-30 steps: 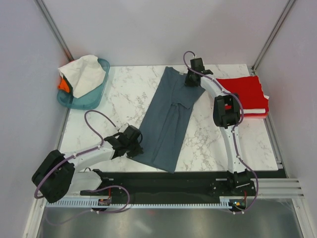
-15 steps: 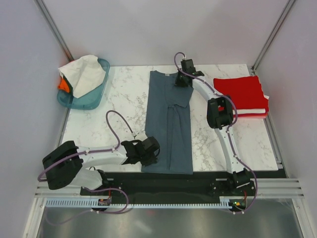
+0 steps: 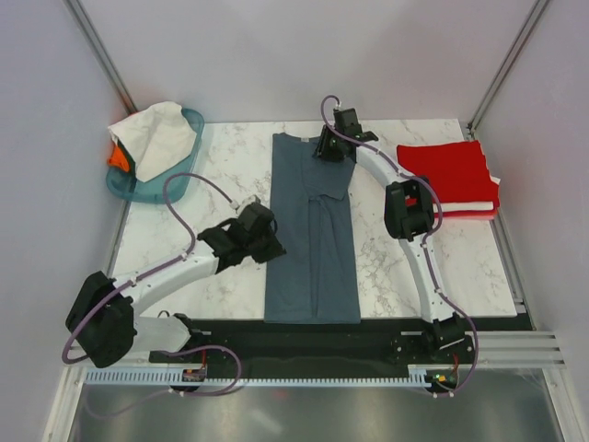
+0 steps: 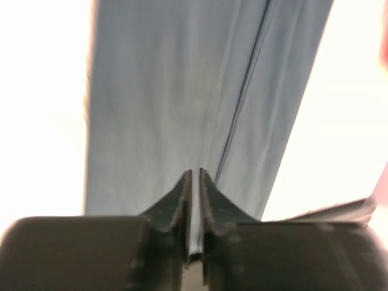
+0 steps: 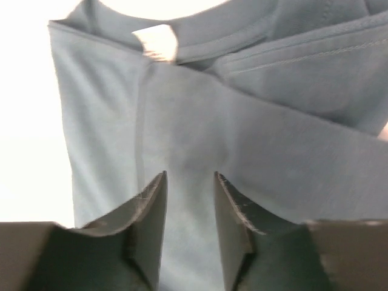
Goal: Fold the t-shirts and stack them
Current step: Fold the tshirt
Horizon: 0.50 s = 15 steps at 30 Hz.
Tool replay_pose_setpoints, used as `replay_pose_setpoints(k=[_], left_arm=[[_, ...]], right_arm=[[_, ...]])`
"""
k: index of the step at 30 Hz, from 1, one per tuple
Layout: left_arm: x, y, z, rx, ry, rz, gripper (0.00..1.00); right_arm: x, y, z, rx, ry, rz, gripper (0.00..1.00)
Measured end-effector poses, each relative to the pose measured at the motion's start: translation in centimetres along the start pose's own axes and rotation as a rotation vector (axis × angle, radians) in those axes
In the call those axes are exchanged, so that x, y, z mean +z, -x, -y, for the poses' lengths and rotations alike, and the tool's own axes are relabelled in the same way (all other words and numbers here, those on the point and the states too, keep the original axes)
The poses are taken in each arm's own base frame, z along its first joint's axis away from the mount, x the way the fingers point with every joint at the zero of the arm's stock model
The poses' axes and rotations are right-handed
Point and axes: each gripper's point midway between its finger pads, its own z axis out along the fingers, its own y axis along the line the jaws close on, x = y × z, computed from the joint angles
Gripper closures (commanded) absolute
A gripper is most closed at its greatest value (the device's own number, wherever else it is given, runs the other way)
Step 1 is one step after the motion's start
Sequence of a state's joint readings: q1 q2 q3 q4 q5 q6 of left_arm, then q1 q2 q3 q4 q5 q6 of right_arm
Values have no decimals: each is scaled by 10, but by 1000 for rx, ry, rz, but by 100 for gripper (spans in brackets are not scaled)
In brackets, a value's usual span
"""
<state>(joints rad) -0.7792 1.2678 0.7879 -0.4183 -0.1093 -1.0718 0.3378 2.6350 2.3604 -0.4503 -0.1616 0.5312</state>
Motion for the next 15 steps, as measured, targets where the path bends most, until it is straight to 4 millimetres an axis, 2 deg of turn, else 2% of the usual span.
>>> replay_pose_setpoints(k=[1, 3, 4, 8, 10, 11, 13, 14, 15], left_arm=[[-2, 16, 2, -2, -9, 25, 78], [-6, 48, 5, 3, -16, 82, 60], [-8, 61, 7, 11, -21, 108, 57], [-7, 106, 7, 9, -27, 174, 57], [1, 125, 2, 5, -15, 191, 60], [7, 133, 0, 2, -5, 193, 61], [18, 145, -3, 1, 10, 195, 64], [26, 149, -4, 3, 19, 194, 64], [32, 153, -5, 6, 26, 192, 65]], right_arm=[[-5, 2, -4, -3, 7, 1, 50], [-19, 8, -14, -11, 26, 10, 50], [-29, 14, -20, -17, 37, 21, 51], [-80, 41, -45, -44, 82, 86, 53], [-113, 50, -55, -55, 103, 115, 58], [-127, 53, -58, -59, 115, 131, 65], [-153, 51, -56, -61, 115, 141, 71], [-163, 47, -52, -62, 112, 147, 79], [-171, 40, -47, -62, 104, 143, 83]])
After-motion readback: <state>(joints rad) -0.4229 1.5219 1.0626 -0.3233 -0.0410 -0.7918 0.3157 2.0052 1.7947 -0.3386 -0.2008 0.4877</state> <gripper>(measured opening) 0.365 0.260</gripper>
